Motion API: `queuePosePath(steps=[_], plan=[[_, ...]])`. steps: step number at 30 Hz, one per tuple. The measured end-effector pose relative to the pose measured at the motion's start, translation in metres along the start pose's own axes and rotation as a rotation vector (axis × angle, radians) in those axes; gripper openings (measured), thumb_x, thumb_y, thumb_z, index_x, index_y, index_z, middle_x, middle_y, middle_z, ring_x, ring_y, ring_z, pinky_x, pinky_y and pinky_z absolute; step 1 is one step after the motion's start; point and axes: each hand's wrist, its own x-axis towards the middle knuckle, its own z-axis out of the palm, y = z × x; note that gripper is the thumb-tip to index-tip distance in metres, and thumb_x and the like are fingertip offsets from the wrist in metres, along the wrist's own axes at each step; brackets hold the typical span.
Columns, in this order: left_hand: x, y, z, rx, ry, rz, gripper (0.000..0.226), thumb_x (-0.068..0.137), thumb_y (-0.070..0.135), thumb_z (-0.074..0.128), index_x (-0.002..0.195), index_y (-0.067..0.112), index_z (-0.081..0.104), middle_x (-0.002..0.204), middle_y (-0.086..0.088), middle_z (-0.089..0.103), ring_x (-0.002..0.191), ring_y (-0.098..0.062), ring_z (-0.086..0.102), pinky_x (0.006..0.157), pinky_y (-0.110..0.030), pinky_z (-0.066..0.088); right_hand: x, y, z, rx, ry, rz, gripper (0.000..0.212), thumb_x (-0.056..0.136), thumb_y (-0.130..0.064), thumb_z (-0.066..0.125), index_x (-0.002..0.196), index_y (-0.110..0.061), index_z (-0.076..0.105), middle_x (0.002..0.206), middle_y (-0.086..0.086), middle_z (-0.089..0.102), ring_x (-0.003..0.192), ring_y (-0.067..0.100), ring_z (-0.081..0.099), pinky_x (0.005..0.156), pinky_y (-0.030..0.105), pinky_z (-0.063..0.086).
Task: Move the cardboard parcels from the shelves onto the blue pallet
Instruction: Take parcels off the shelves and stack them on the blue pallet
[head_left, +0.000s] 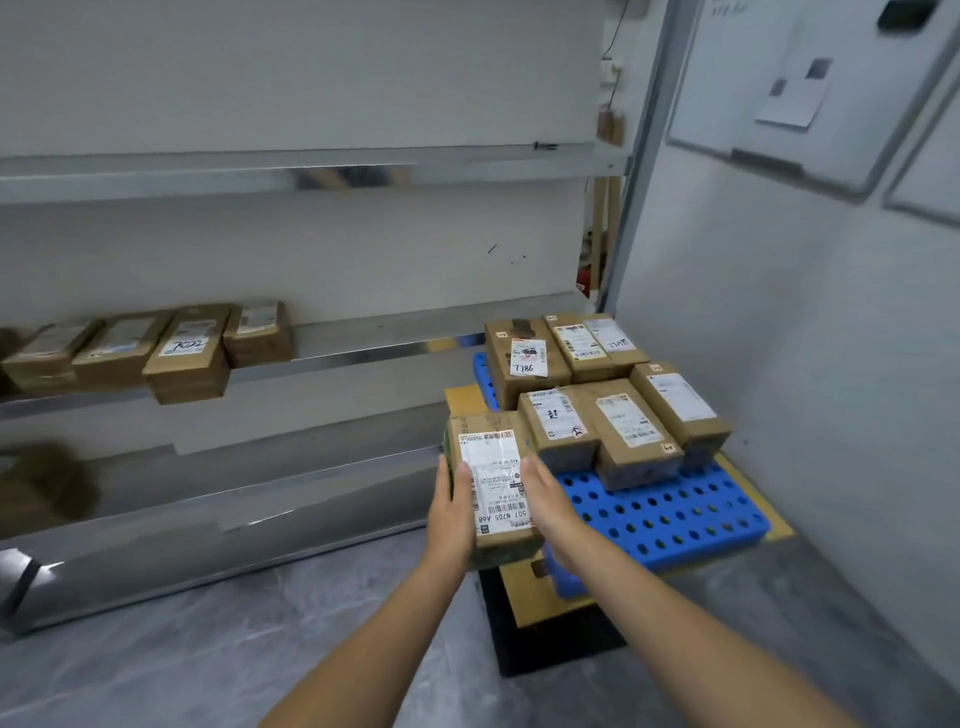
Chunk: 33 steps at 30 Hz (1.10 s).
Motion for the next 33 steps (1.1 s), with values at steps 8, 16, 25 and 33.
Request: queuePosePath(steps=[8,16,25,33], plan=[[-0.001,-0.039,0.133,0.022,0.005,-0.047,0.051,0.104,0.045,0.038,0.153,0.031,0.031,0.14,0.011,0.049,0.111,-0.002,0.054,0.089,-0.018,0.045,0.037,0.055,-0.13,-0.237,0.089,0.066,0.045,0.102,-0.05,0.021,0.145,-0.046,0.033,0.141,0.002,0.045,0.134,0.027,0.037,0.114,0.046,0.029],[0.013,-0.067,0.182,0.045,0.072,-0.134,0.045,0.107,0.04,0.032,0.149,0.028,0.04,0.133,0.005,0.061,0.109,-0.003,0.061,0.069,-0.008,0.049,0.078,0.087,-0.171,-0.393,-0.029,0.102,0.048,0.102,-0.051,0.02,0.149,-0.045,0.024,0.143,0.006,0.034,0.135,0.029,0.03,0.114,0.051,0.026],[0.032,-0.088,0.181,0.161,0.133,-0.193,0.041,0.107,0.039,0.033,0.144,0.028,0.046,0.132,0.001,0.062,0.113,-0.012,0.062,0.083,-0.023,0.054,0.095,0.106,-0.177,-0.082,-0.084,0.238,0.053,0.086,-0.024,0.067,0.123,-0.024,0.029,0.122,0.004,0.053,0.104,0.02,0.062,0.086,0.043,0.058],[0.04,-0.089,0.187,0.148,0.11,-0.217,0.037,0.106,0.039,0.032,0.136,0.027,0.052,0.118,0.003,0.068,0.105,-0.013,0.068,0.081,-0.027,0.056,0.102,0.107,-0.184,-0.167,-0.09,0.114,0.037,0.091,-0.028,0.065,0.116,-0.025,0.039,0.123,-0.001,0.05,0.109,0.015,0.056,0.09,0.038,0.055]])
